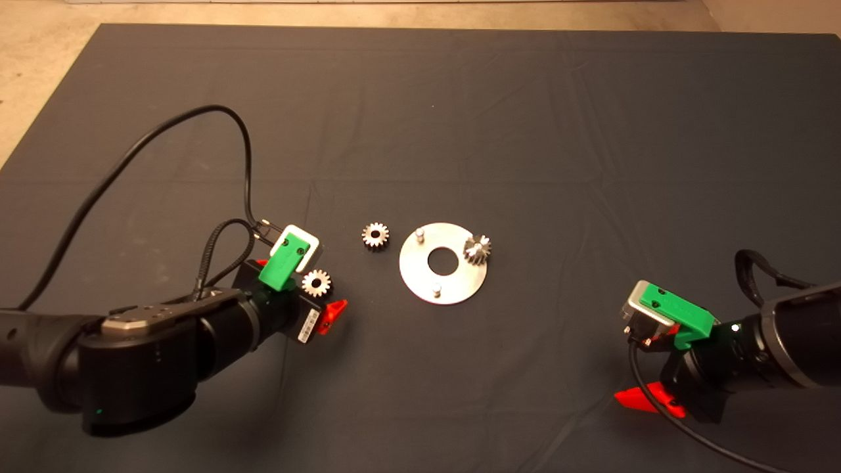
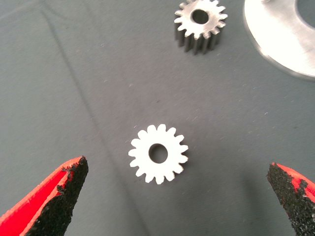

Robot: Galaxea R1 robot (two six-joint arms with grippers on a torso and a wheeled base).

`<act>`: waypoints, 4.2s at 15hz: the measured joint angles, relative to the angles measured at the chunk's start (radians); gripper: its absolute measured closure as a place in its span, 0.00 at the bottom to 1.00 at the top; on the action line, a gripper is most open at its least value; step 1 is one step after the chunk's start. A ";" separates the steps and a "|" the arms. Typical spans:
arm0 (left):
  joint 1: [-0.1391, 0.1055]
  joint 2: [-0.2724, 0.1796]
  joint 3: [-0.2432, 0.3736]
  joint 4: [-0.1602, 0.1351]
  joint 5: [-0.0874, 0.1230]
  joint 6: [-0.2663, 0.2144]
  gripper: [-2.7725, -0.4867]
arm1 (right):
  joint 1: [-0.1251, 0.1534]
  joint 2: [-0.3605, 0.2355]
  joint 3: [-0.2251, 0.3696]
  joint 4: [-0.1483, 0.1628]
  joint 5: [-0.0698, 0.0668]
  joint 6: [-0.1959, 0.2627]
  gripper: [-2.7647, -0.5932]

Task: Install three planetary gears onto the carrier pins

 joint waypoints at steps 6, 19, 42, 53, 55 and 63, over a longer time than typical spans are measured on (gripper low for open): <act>0.016 0.002 -0.025 0.044 -0.029 0.000 0.06 | 0.000 -0.003 0.000 0.000 -0.001 0.000 0.27; 0.066 0.001 -0.102 0.090 -0.110 0.000 0.06 | 0.000 -0.003 0.000 0.000 -0.001 -0.013 0.27; 0.124 -0.004 -0.136 0.135 -0.151 0.000 0.11 | -0.028 -0.006 0.000 0.000 -0.004 -0.021 0.27; 0.124 -0.010 -0.150 0.139 -0.178 0.000 0.30 | -0.031 -0.006 0.000 0.000 -0.004 -0.021 0.27; 0.124 -0.010 -0.150 0.139 -0.181 0.000 0.36 | -0.040 -0.006 0.000 0.000 -0.004 -0.021 0.27; 0.124 -0.021 -0.150 0.150 -0.182 0.000 0.54 | -0.040 -0.006 0.000 0.000 -0.004 -0.023 0.27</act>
